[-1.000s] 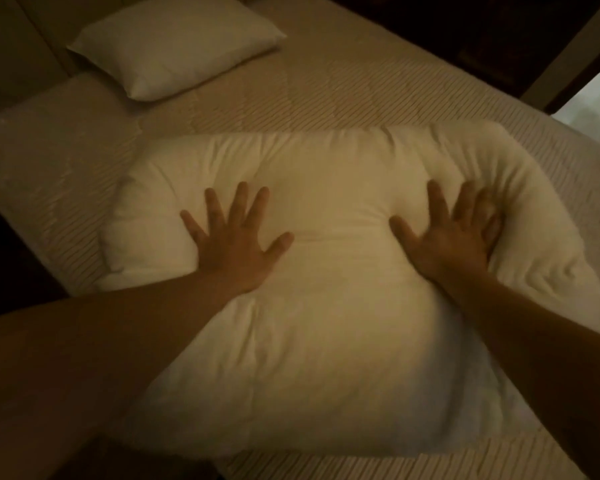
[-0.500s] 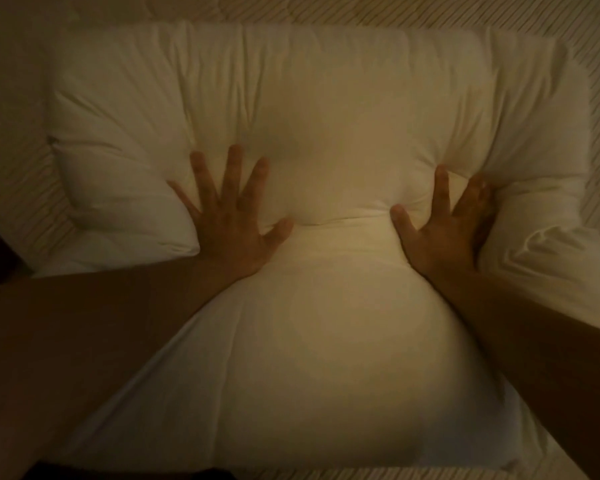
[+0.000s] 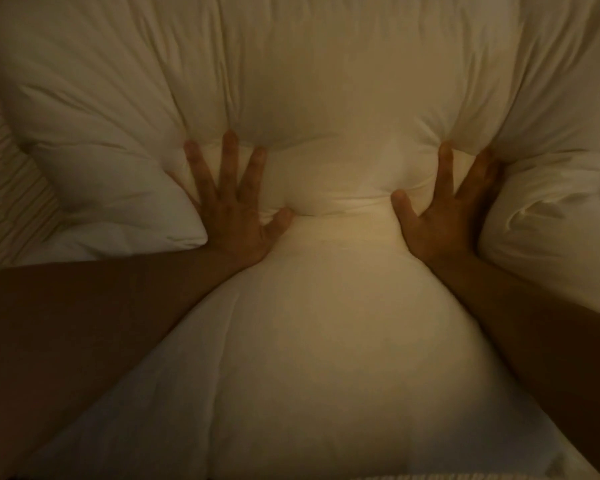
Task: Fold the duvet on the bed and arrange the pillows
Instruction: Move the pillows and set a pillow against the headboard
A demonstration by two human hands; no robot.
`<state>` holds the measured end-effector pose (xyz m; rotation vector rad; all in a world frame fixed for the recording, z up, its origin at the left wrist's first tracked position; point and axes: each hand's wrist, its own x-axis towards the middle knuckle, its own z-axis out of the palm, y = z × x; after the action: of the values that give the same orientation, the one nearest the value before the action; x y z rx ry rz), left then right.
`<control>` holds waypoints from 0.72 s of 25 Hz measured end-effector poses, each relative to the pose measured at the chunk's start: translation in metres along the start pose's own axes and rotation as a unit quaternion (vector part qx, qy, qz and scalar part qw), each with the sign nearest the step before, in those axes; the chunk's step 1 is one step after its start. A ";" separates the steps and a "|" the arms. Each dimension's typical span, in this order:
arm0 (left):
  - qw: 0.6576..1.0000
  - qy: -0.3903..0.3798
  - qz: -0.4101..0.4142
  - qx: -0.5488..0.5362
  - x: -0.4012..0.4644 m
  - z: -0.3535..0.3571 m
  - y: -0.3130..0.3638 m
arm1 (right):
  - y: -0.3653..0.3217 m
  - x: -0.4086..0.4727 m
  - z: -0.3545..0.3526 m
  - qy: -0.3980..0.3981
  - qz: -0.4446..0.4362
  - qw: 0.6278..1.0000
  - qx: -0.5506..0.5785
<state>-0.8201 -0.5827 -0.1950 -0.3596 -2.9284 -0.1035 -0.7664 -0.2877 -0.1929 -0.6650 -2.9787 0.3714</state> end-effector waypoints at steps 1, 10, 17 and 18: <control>1.000 -0.004 0.003 -0.002 0.000 0.005 0.000 | 0.002 0.001 0.006 0.005 -0.001 1.000 -0.003; 0.995 -0.100 0.006 -0.017 0.001 -0.006 0.001 | -0.001 -0.001 0.001 -0.063 0.031 0.998 -0.007; 0.992 -0.117 0.036 0.014 -0.060 -0.150 -0.015 | -0.039 -0.085 -0.094 -0.094 0.002 0.995 0.016; 0.993 -0.115 -0.013 0.035 -0.076 -0.157 -0.030 | -0.032 -0.113 -0.095 -0.105 0.002 0.994 -0.010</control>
<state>-0.7272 -0.6441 -0.0569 -0.3430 -3.1549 0.0389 -0.6664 -0.3427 -0.0943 -0.6741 -3.1821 0.4392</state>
